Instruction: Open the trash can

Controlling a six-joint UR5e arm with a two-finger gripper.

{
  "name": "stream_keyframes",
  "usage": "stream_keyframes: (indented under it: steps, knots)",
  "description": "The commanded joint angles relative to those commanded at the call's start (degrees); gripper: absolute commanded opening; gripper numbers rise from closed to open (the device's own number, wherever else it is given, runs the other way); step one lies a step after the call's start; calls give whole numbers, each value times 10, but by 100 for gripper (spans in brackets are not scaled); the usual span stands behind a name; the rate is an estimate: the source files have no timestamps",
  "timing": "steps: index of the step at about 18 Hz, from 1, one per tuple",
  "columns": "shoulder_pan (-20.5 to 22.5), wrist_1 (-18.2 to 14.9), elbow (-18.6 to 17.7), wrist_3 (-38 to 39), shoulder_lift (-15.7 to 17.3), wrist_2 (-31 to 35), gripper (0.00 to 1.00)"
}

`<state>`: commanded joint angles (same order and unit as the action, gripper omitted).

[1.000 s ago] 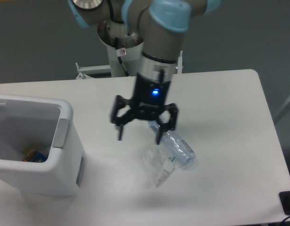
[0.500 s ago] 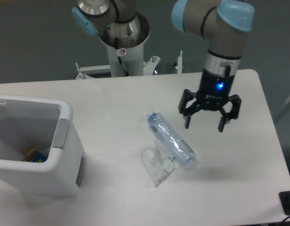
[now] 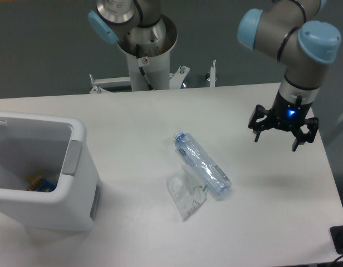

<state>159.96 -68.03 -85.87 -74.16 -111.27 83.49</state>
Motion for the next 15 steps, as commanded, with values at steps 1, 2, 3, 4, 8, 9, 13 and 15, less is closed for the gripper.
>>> stream_keyframes:
  steps: [1,2,3,4,8,9,13,15]
  knots:
    - [-1,0,-1,-25,0,18,100]
    - [-2,0,-1,-33,-1,37,100]
    - [-3,0,-2,-37,-3,54,100]
    - [-4,1,0,-37,-8,66,100]
    - [-19,2,2,-44,-15,97,100]
    - [-21,2,3,-53,-17,98,100]
    - [-22,3,-2,-56,-17,101,100]
    - [-22,3,-3,-56,-17,101,100]
